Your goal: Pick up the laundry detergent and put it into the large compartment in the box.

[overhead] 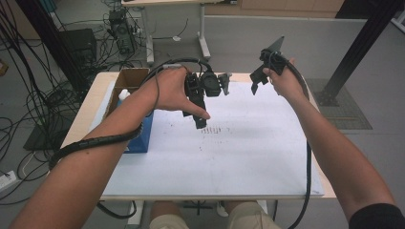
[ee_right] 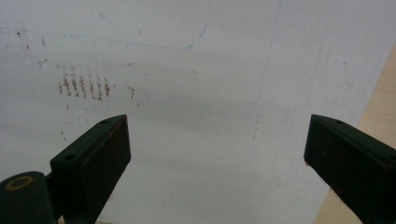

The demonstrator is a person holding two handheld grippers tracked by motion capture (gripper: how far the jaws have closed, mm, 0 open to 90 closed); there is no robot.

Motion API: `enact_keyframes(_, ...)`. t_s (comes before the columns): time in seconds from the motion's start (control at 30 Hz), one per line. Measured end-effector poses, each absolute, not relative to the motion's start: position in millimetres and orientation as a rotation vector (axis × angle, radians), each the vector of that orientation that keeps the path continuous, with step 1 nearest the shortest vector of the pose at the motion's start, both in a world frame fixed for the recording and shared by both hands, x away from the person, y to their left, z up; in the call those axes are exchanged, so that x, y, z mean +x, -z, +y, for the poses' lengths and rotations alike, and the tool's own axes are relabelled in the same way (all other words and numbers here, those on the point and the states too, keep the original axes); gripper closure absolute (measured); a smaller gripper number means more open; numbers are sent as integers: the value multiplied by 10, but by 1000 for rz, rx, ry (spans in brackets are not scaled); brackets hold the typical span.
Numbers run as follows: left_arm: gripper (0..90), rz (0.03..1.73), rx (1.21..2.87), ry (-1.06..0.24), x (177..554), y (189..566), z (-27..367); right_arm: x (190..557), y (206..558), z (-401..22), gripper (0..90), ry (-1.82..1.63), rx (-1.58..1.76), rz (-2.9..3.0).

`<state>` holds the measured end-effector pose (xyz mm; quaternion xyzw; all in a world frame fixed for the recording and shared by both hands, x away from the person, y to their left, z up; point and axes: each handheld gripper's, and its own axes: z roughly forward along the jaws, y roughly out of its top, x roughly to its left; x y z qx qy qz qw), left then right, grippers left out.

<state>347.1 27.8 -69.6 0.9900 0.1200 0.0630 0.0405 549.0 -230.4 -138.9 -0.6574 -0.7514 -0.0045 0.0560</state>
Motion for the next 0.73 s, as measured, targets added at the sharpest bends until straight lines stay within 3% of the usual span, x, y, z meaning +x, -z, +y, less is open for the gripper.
enact_keyframes(0.73, 67, 343, 3023, -177, 3472, 719, 266, 5454, 1383, -2245, 70, 10, -1989, -2298)
